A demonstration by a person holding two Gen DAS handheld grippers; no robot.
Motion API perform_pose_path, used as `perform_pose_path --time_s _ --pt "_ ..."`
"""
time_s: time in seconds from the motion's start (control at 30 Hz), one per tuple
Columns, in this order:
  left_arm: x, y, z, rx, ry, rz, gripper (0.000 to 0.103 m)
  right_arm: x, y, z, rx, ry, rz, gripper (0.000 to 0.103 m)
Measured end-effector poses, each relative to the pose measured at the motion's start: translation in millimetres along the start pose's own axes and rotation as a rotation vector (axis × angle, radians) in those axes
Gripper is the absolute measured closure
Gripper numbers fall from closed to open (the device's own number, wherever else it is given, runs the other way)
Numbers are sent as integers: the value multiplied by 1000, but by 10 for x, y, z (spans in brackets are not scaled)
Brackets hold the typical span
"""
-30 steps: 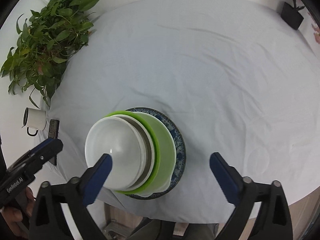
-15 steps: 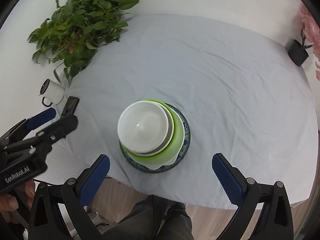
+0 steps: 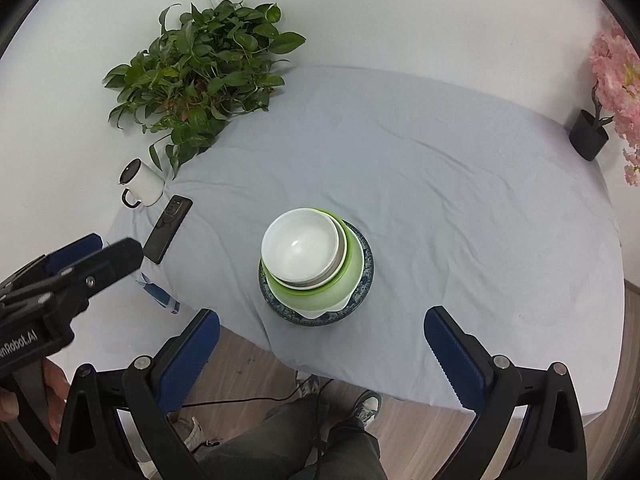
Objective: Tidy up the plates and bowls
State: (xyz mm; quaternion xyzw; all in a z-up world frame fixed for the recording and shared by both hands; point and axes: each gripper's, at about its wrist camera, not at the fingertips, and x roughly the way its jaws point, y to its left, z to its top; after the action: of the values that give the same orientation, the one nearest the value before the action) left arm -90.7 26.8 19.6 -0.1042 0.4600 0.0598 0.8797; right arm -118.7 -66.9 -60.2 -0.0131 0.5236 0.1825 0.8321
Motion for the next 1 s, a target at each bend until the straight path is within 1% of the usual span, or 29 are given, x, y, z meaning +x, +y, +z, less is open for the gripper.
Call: perform_pose_path --time_s 0.03,0.1,0.27,0.43,0.73,1.0 --pt "-9 -16 10 20 -7 14 14 -24 3 2 0 -4 -2 0" --pt "-32 -17 34 38 -27 16 13 -75 32 4 -2 -15 -12 0" --pt "-71 80 131 61 -63 -18 1 -164 139 6 14 -36 -46 0" --pt "-22 168 218 101 -66 -31 1 -168 287 -5 22 -32 -75 0" --pt "81 328 283 106 -51 -69 1 -80 450 69 28 -21 -113 0" --pt "165 363 330 105 -25 -94 1 -36 483 165 21 -13 -130 0"
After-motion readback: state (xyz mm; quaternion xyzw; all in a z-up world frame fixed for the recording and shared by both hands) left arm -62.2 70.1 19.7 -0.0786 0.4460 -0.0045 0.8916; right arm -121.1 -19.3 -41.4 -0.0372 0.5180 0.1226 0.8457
